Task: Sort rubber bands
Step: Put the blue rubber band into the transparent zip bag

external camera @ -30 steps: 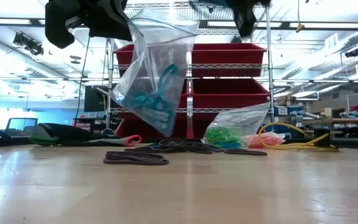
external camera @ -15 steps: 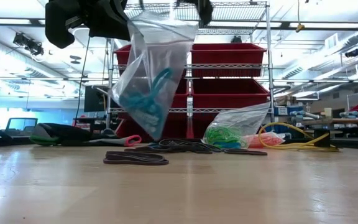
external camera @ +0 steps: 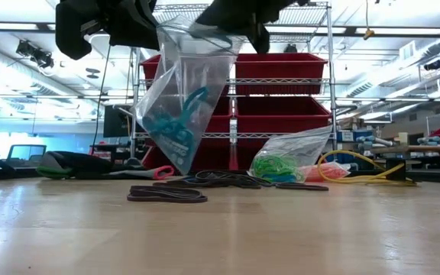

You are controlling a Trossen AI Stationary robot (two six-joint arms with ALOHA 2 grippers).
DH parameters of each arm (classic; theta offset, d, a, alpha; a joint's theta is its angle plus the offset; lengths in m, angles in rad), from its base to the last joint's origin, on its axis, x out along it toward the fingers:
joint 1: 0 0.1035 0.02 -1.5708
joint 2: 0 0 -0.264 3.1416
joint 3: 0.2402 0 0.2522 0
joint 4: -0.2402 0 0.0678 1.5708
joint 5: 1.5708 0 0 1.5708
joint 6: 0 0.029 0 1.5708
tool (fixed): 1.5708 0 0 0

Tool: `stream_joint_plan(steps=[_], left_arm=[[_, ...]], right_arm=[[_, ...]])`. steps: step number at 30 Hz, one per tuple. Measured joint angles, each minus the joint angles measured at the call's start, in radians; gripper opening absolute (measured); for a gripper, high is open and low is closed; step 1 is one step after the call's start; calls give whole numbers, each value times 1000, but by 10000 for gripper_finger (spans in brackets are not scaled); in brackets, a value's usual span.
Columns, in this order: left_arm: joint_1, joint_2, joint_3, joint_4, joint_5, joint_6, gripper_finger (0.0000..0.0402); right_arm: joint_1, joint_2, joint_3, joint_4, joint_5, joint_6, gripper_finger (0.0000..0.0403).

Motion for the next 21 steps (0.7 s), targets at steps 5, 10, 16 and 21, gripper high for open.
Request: stream_joint_plan(steps=[5, 10, 16, 21], left_arm=[[0, 0, 0, 0, 0, 0, 12], [0, 0, 0, 0, 0, 0, 12], [0, 0, 0, 0, 0, 0, 12], [0, 0, 0, 0, 0, 0, 12]], right_arm=[[5, 0, 0, -13, 0, 9, 14], [18, -1, 0, -9, 0, 9, 46], [31, -15, 0, 32, 2, 10, 83], [64, -59, 0, 17, 104, -27, 102]])
